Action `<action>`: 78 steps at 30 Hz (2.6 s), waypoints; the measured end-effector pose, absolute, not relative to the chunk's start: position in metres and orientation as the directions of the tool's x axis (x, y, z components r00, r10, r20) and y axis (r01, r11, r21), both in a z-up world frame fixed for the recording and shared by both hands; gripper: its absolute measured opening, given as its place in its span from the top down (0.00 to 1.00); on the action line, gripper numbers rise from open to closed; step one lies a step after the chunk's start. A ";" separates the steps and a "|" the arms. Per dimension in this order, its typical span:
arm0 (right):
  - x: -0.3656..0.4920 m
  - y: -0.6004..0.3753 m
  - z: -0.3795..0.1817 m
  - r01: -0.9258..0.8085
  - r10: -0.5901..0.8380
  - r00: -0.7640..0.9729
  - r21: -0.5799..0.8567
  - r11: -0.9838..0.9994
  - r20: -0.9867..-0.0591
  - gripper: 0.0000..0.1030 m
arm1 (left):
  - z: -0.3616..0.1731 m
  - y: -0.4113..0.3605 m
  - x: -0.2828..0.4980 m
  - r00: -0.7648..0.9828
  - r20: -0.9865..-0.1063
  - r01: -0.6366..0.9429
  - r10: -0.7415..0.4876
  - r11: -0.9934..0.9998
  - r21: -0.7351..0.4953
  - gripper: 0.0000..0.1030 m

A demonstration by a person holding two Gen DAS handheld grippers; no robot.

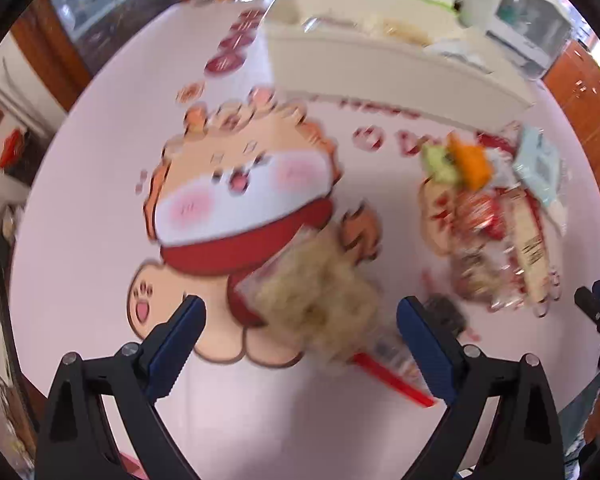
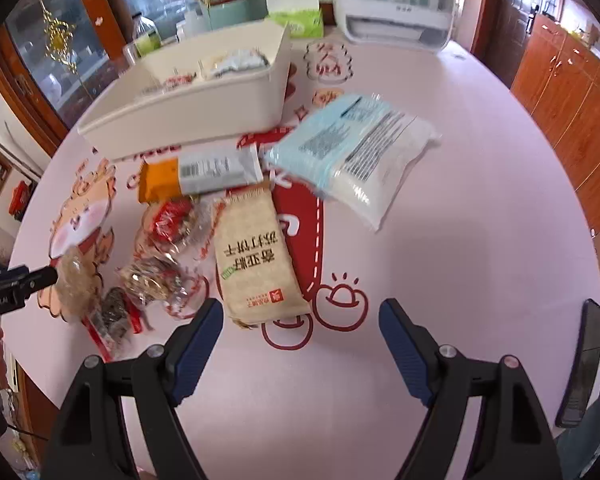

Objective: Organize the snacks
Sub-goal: 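Grasp clear pastry bag with left tool while right tool grasps tan biscuit bag, then lift both bags over the white tray and open both tools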

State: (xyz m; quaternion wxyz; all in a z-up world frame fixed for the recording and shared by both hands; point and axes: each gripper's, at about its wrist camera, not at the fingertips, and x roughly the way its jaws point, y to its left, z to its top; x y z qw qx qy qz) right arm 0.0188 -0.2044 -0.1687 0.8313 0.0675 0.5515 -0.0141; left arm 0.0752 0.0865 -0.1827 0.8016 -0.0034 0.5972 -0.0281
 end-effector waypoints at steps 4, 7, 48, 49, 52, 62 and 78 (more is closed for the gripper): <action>0.032 -0.198 -0.186 0.085 0.069 0.355 0.105 0.991 -0.932 0.23 | -0.200 0.101 0.067 0.260 -0.963 0.047 -0.073 0.997 -0.063 0.07; 0.045 -0.187 -0.197 0.055 0.077 0.330 0.101 0.993 -0.941 0.25 | -0.208 0.105 0.067 0.252 -0.964 0.079 -0.078 0.995 -0.060 0.07; 0.059 -0.156 -0.197 -0.029 0.044 0.313 0.037 0.999 -0.949 0.48 | -0.189 0.065 0.098 0.315 -0.934 0.229 -0.166 0.969 -0.095 0.39; 0.058 -0.158 -0.193 -0.024 0.048 0.320 0.042 0.999 -0.946 0.49 | -0.183 0.064 0.098 0.326 -0.930 0.232 -0.167 0.968 -0.093 0.39; 0.054 -0.163 -0.180 0.001 0.054 0.344 0.057 0.998 -0.937 0.49 | -0.165 0.058 0.099 0.363 -0.916 0.246 -0.172 0.966 -0.084 0.40; 0.068 -0.175 -0.138 0.048 0.118 0.416 0.152 0.987 -0.902 0.99 | -0.123 0.046 0.109 0.450 -0.874 0.284 -0.184 0.957 -0.056 0.40; 0.087 -0.188 -0.139 0.037 0.195 0.413 0.231 0.972 -0.889 0.99 | -0.106 0.041 0.132 0.477 -0.854 0.290 -0.208 0.954 -0.071 0.40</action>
